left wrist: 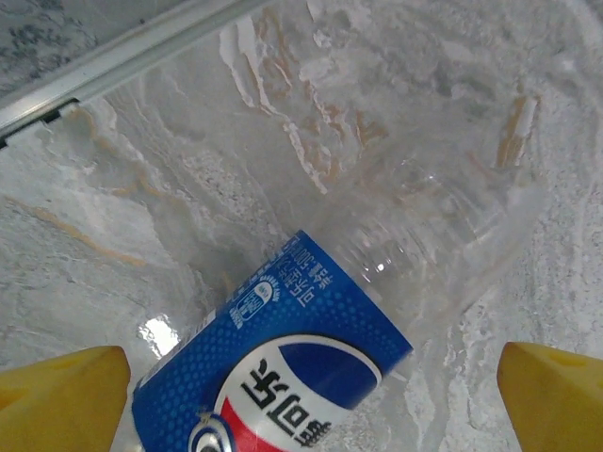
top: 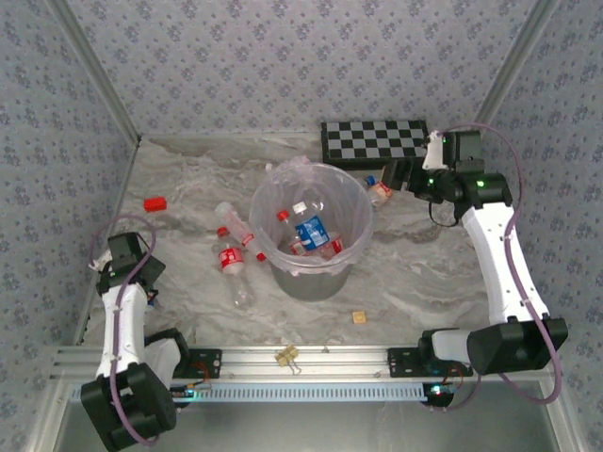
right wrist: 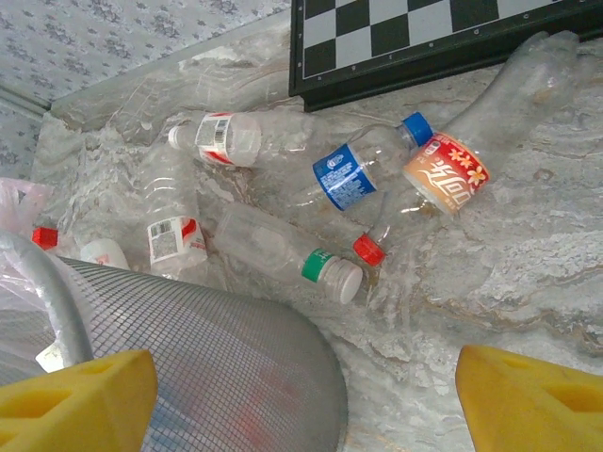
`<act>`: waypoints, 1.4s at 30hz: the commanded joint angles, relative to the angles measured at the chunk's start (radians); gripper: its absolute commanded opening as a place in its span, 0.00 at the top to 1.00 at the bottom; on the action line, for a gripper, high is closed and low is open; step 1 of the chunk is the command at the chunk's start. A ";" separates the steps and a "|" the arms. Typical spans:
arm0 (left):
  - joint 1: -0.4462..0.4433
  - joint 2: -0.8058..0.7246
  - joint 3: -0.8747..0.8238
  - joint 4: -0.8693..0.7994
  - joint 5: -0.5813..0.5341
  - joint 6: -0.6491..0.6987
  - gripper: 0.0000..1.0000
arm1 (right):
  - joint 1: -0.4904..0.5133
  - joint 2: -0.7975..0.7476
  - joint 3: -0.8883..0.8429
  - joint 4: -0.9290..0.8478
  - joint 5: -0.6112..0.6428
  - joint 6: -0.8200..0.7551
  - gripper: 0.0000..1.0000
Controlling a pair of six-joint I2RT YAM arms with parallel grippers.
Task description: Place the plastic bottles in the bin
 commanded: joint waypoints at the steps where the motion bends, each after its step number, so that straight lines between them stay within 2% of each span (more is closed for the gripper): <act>1: 0.005 0.055 0.015 0.081 -0.052 -0.005 0.00 | -0.023 -0.048 -0.013 -0.021 -0.020 -0.022 0.16; 3: 0.006 0.099 0.009 0.120 -0.111 0.001 0.00 | -0.034 -0.068 -0.020 -0.035 -0.010 -0.021 0.16; 7: 0.011 0.249 0.032 0.201 -0.044 0.002 0.00 | -0.051 -0.105 -0.022 -0.052 -0.002 -0.017 0.16; 10: 0.012 0.338 0.078 0.195 -0.018 0.045 0.00 | -0.058 -0.139 -0.023 -0.069 0.009 -0.016 0.16; 12: 0.013 0.374 0.105 0.177 -0.002 0.078 0.04 | -0.068 -0.157 -0.024 -0.079 0.023 -0.020 0.15; 13: 0.013 0.384 0.115 0.167 0.013 0.085 0.10 | -0.072 -0.166 -0.026 -0.077 0.028 -0.021 0.15; 17: 0.013 0.352 0.119 0.176 0.070 0.077 0.35 | -0.085 -0.177 -0.033 -0.063 0.024 -0.008 0.15; 19: 0.013 0.312 0.128 0.163 0.095 0.073 0.44 | -0.085 -0.180 -0.028 -0.063 0.012 -0.008 0.15; 25: 0.013 0.180 0.196 0.067 0.152 0.105 0.54 | -0.088 -0.185 -0.025 -0.062 0.024 -0.015 0.15; 30: -0.004 0.050 0.291 0.014 0.302 0.032 0.60 | -0.088 -0.194 -0.045 -0.048 -0.005 -0.007 0.15; 32: -0.053 -0.023 0.373 0.013 0.318 -0.002 0.61 | -0.087 -0.195 -0.040 -0.038 -0.039 -0.009 0.15; 34: -0.145 -0.065 0.471 0.031 0.320 -0.004 0.61 | -0.087 -0.196 -0.028 -0.003 -0.110 0.000 0.15; 38: -0.347 -0.062 0.663 0.098 0.352 0.024 0.61 | -0.075 -0.160 0.025 0.124 -0.395 0.087 0.15; 40: -0.419 -0.052 0.693 0.190 0.453 0.022 0.63 | -0.037 -0.117 0.080 0.180 -0.488 0.148 0.16; 42: -0.488 -0.035 0.700 0.297 0.566 0.008 0.64 | 0.043 -0.054 0.170 0.178 -0.518 0.149 0.18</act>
